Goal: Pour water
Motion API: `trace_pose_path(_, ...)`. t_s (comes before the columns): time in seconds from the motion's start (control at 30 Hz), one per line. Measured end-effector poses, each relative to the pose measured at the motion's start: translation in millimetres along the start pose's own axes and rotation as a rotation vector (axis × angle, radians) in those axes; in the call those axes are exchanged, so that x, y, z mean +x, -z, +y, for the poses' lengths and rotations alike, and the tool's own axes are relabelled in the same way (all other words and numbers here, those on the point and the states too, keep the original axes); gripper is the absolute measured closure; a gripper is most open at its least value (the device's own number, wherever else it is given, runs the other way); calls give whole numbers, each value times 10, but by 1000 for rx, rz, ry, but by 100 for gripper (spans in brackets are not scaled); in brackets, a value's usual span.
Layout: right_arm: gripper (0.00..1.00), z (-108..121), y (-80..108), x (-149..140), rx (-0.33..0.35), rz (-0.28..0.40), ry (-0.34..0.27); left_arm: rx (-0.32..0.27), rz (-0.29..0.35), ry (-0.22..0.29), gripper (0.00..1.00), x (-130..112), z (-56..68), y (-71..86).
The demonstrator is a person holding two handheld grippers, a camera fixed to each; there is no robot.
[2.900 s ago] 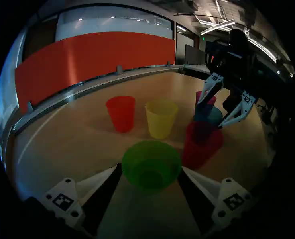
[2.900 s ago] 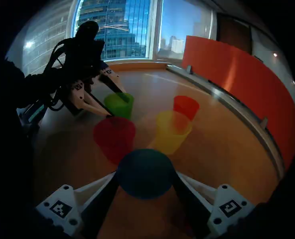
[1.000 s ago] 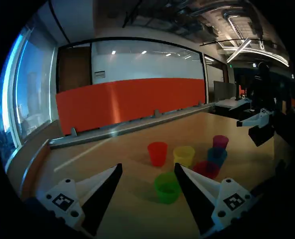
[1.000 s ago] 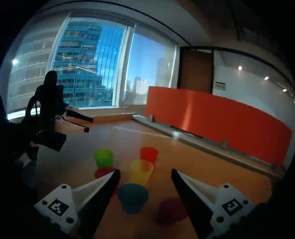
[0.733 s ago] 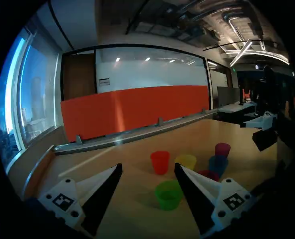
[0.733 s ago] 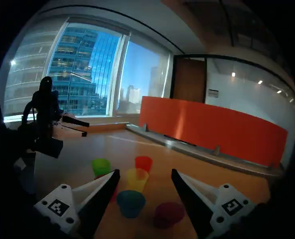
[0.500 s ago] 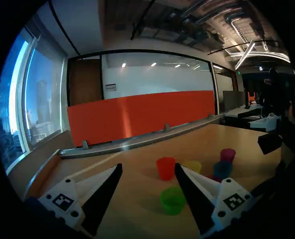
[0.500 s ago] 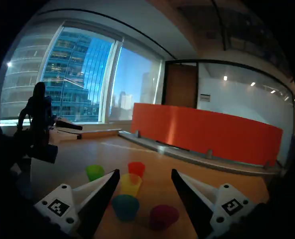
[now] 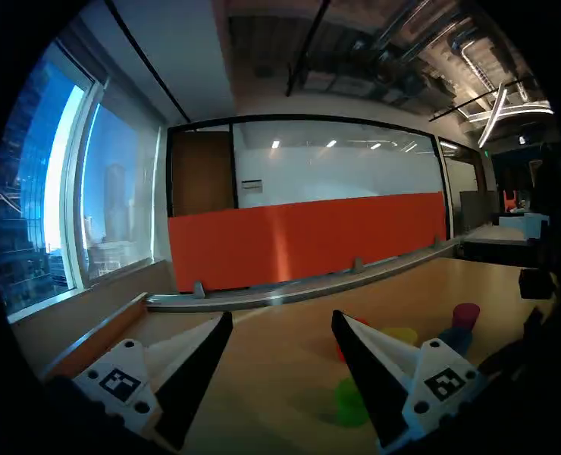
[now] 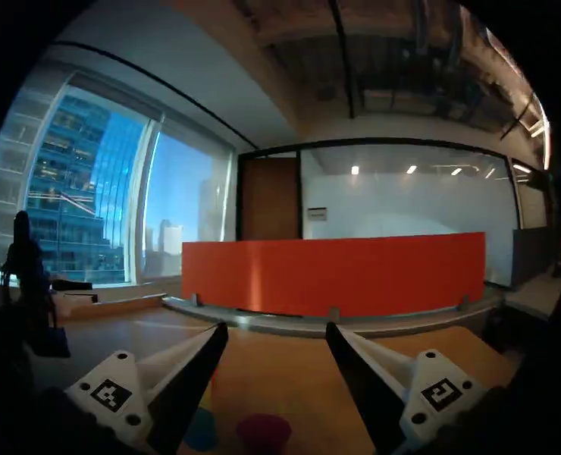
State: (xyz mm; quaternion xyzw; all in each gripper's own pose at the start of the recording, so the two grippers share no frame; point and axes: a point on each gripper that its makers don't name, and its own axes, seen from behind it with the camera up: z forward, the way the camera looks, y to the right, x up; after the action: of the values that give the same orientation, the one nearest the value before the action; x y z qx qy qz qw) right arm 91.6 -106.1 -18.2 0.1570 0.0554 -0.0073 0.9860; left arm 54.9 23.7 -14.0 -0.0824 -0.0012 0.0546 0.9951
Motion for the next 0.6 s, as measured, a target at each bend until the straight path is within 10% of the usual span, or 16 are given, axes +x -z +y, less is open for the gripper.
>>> trace_pose_path(0.6, 1, 719, 184, -250, -293, 13, 40, 94, 9, 11, 3, -247, -167, 25)
